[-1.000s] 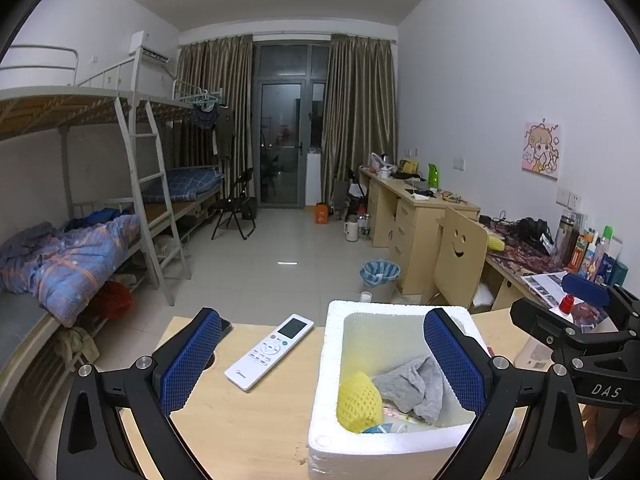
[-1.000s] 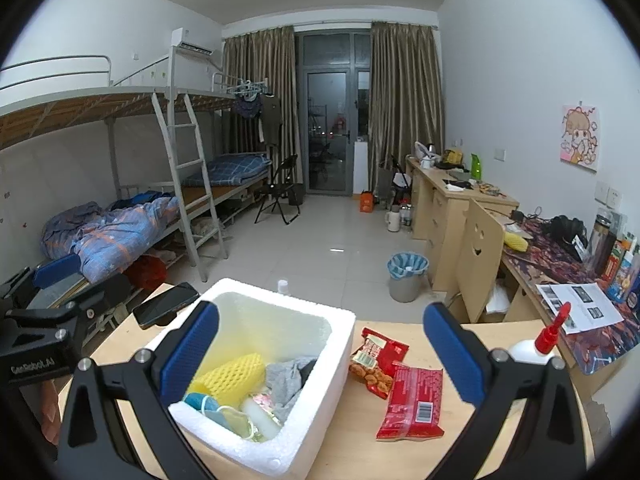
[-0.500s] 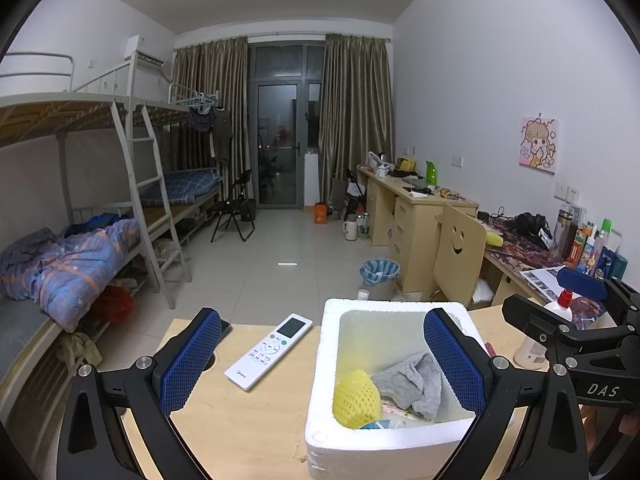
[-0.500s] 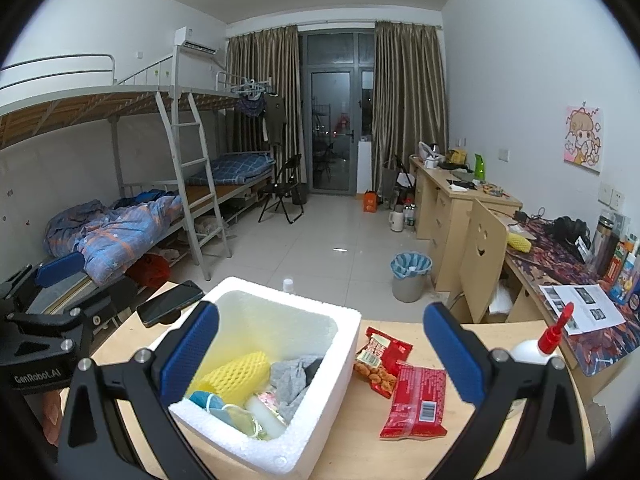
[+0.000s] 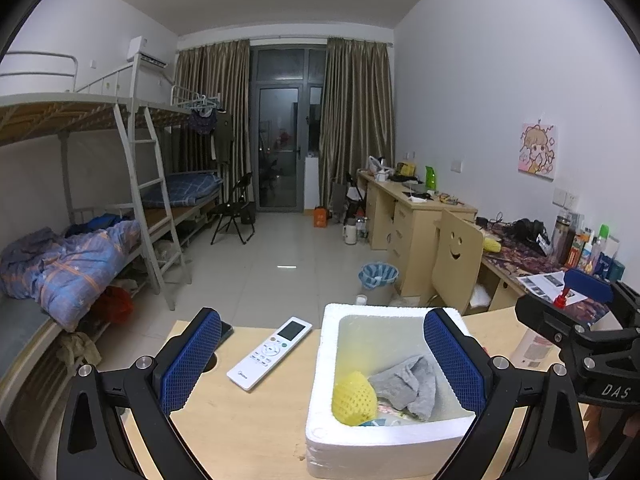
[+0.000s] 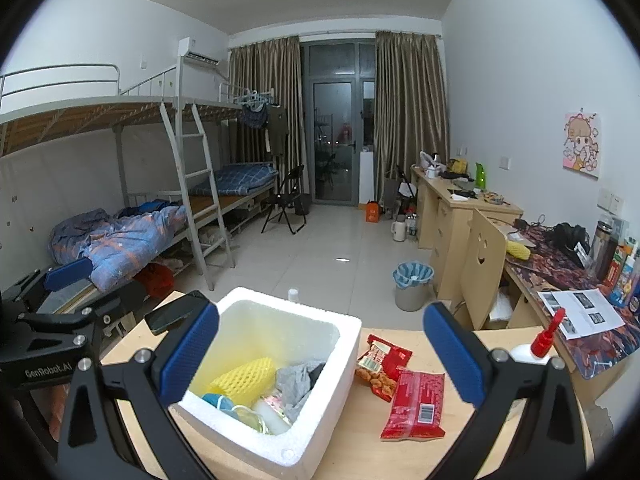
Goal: Organize soft objects
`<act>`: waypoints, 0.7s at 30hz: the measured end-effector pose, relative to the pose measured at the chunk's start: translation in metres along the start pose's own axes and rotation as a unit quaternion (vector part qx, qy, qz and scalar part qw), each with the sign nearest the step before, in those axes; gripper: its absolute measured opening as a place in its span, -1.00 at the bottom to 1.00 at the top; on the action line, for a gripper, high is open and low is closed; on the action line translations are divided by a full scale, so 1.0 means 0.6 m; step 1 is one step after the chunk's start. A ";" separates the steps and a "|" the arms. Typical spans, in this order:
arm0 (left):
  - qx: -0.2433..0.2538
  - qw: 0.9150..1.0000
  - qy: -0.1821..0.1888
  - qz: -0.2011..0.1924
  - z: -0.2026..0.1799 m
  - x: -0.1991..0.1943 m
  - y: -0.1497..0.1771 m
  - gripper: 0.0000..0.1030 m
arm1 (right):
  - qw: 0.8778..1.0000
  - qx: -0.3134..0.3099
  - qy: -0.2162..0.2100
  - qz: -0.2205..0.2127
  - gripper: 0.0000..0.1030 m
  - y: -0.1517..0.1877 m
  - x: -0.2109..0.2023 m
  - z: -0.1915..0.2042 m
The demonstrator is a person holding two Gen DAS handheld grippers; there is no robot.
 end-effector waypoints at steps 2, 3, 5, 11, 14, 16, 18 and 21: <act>0.001 1.000 -0.003 -0.001 -0.002 -0.007 -0.006 0.97 | 1.000 0.001 0.000 -0.004 1.00 -0.004 -0.008 -0.002; 0.004 1.000 -0.007 -0.003 -0.005 -0.012 -0.010 0.97 | 1.000 0.002 0.000 -0.007 1.00 -0.006 -0.012 -0.001; 0.006 1.000 -0.010 -0.009 -0.008 -0.023 -0.017 0.97 | 1.000 0.001 0.000 -0.012 1.00 -0.010 -0.024 -0.002; 0.009 1.000 -0.009 -0.016 -0.019 -0.056 -0.018 0.97 | 1.000 -0.002 0.003 -0.022 1.00 -0.008 -0.053 0.000; 0.013 1.000 -0.009 -0.019 -0.024 -0.075 -0.015 0.97 | 1.000 -0.001 0.004 -0.027 1.00 -0.007 -0.072 0.000; 0.016 1.000 -0.008 -0.022 -0.028 -0.084 -0.015 0.97 | 0.999 0.000 0.005 -0.031 1.00 -0.007 -0.082 0.002; 0.016 1.000 -0.009 -0.025 -0.030 -0.095 -0.015 0.97 | 0.999 0.000 0.005 -0.033 1.00 -0.007 -0.089 0.004; 0.016 0.999 -0.007 -0.028 -0.033 -0.109 -0.014 0.97 | 0.999 0.000 0.007 -0.035 1.00 -0.005 -0.098 0.004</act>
Point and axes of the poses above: each gripper's, at about its wrist camera, not at the fingertips, and x roughly the way its jaws point, z to its left, y to its underside, the point moved 4 cm from there along x, roughly the way its jaws point
